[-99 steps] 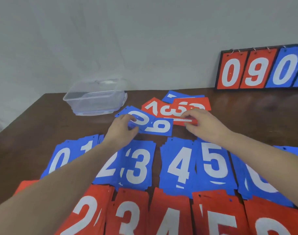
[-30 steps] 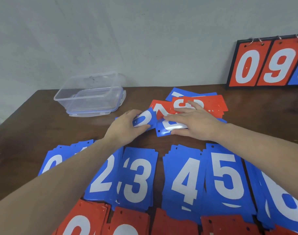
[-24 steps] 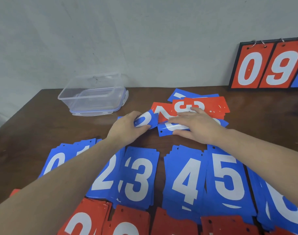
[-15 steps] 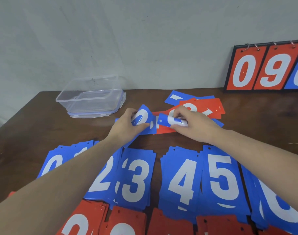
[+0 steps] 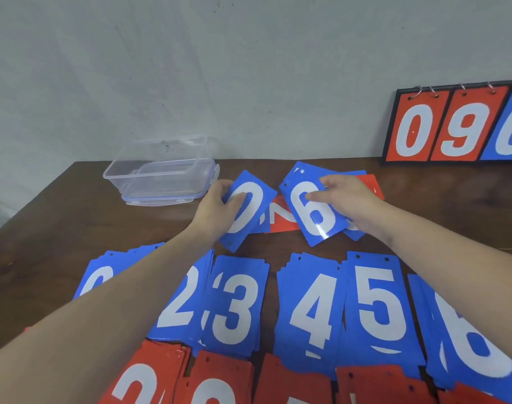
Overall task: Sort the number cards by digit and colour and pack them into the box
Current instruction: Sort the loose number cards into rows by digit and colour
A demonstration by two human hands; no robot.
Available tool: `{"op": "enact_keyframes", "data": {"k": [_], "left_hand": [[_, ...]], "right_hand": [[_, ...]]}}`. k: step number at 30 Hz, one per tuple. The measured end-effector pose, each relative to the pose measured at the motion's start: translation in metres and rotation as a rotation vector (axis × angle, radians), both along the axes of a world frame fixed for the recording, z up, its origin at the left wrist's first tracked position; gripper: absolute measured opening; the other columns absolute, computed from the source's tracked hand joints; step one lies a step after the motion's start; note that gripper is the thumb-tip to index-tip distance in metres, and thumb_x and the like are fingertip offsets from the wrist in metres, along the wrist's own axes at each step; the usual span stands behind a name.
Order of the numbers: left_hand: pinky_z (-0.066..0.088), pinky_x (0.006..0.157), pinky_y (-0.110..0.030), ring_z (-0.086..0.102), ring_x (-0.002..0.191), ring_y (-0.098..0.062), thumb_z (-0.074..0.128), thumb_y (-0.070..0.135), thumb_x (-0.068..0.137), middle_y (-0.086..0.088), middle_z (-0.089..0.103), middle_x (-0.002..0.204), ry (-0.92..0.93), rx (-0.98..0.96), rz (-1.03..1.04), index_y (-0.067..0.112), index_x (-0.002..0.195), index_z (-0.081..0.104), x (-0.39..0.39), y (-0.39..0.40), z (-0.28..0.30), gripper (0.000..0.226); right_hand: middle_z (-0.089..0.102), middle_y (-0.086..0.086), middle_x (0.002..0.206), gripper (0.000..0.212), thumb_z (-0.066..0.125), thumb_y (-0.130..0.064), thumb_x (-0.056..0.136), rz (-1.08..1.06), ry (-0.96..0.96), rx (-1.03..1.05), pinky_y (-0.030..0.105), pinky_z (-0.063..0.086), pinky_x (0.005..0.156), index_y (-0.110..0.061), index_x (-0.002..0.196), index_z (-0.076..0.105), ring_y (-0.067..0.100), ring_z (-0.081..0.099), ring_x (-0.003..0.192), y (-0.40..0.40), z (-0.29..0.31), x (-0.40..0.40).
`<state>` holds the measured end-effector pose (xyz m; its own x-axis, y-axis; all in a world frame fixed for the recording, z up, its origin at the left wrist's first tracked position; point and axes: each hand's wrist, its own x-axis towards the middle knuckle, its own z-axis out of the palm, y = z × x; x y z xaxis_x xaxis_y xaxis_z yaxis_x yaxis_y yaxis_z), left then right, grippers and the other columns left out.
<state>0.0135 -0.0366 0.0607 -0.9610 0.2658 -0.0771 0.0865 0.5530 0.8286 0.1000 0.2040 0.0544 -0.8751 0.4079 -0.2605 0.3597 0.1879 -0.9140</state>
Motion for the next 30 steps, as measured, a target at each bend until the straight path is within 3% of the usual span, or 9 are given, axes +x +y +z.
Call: {"op": "enact_keyframes", "data": {"k": [3,5,7,11,16,21,25,28,30], "left_hand": [[0.059,0.089,-0.050,0.072,0.098,-0.019,0.059,0.032,0.100,0.006,0.071,0.109,-0.098,0.220,0.045,0.031,0.109,0.057,0.005,-0.006,0.005,0.009],[0.059,0.087,-0.052,0.073,0.098,-0.020,0.059,0.024,0.101,0.005,0.074,0.110,-0.174,0.328,0.056,0.027,0.111,0.058,0.012,-0.015,0.007,0.010],[0.059,0.086,-0.054,0.074,0.099,-0.022,0.059,0.020,0.102,0.004,0.074,0.112,-0.221,0.382,0.043,0.025,0.116,0.057,0.021,-0.027,0.009,0.015],[0.058,0.090,-0.051,0.073,0.100,-0.020,0.057,0.009,0.101,0.007,0.074,0.110,-0.221,0.438,-0.031,0.027,0.126,0.053,0.040,-0.056,0.011,0.031],[0.059,0.084,-0.044,0.071,0.105,-0.019,0.055,0.004,0.100,0.008,0.071,0.120,-0.209,0.437,-0.058,0.037,0.141,0.043,0.059,-0.106,0.015,0.054],[0.057,0.087,-0.052,0.072,0.102,-0.022,0.060,0.011,0.098,0.003,0.073,0.117,-0.213,0.404,0.014,0.032,0.131,0.052,0.082,-0.162,0.013,0.040],[0.058,0.081,-0.044,0.073,0.089,-0.026,0.063,0.013,0.098,-0.014,0.074,0.112,-0.276,0.449,0.036,0.020,0.109,0.064,0.098,-0.200,0.009,0.013],[0.055,0.062,-0.025,0.070,0.072,-0.017,0.067,0.018,0.097,0.000,0.077,0.089,-0.248,0.383,0.002,0.029,0.098,0.065,0.113,-0.220,0.010,0.011],[0.050,0.055,-0.016,0.067,0.066,-0.007,0.071,0.027,0.094,0.014,0.073,0.076,-0.171,0.216,-0.037,0.036,0.103,0.065,0.120,-0.230,0.010,0.014]], "right_hand": [[0.072,-0.001,0.120,0.041,0.075,-0.023,0.091,-0.025,0.012,-0.134,0.032,0.056,0.067,-0.018,0.128,0.061,0.020,0.074,0.096,-0.003,0.006,0.010],[0.077,0.003,0.106,0.033,0.073,-0.016,0.092,-0.031,0.030,-0.218,0.036,0.062,0.068,-0.016,0.123,0.062,0.021,0.077,0.086,-0.009,0.009,0.016],[0.076,0.004,0.108,0.034,0.071,-0.012,0.092,-0.019,0.034,-0.245,0.038,0.063,0.070,-0.016,0.124,0.059,0.022,0.077,0.087,-0.016,0.010,0.023],[0.075,0.006,0.111,0.039,0.072,-0.010,0.092,0.013,0.043,-0.236,0.044,0.063,0.075,-0.018,0.126,0.054,0.025,0.076,0.091,-0.036,0.013,0.038],[0.076,0.004,0.105,0.040,0.067,-0.007,0.093,0.024,0.070,-0.261,0.037,0.059,0.065,-0.027,0.124,0.051,0.025,0.076,0.087,-0.072,0.020,0.062],[0.076,0.005,0.105,0.024,0.065,-0.011,0.095,0.022,0.050,-0.249,0.033,0.056,0.057,-0.023,0.115,0.057,0.024,0.076,0.085,-0.119,0.019,0.077],[0.078,0.000,0.101,0.021,0.061,-0.019,0.098,0.114,0.029,-0.194,0.031,0.057,0.056,-0.026,0.118,0.059,0.022,0.077,0.083,-0.155,0.021,0.091],[0.079,0.001,0.099,0.018,0.062,-0.020,0.098,0.171,0.022,-0.205,0.045,0.062,0.077,-0.024,0.116,0.062,0.025,0.077,0.086,-0.181,0.023,0.099],[0.079,0.003,0.097,0.008,0.063,-0.020,0.098,0.214,0.009,-0.215,0.048,0.060,0.084,-0.023,0.105,0.063,0.027,0.076,0.085,-0.199,0.028,0.103]]}}
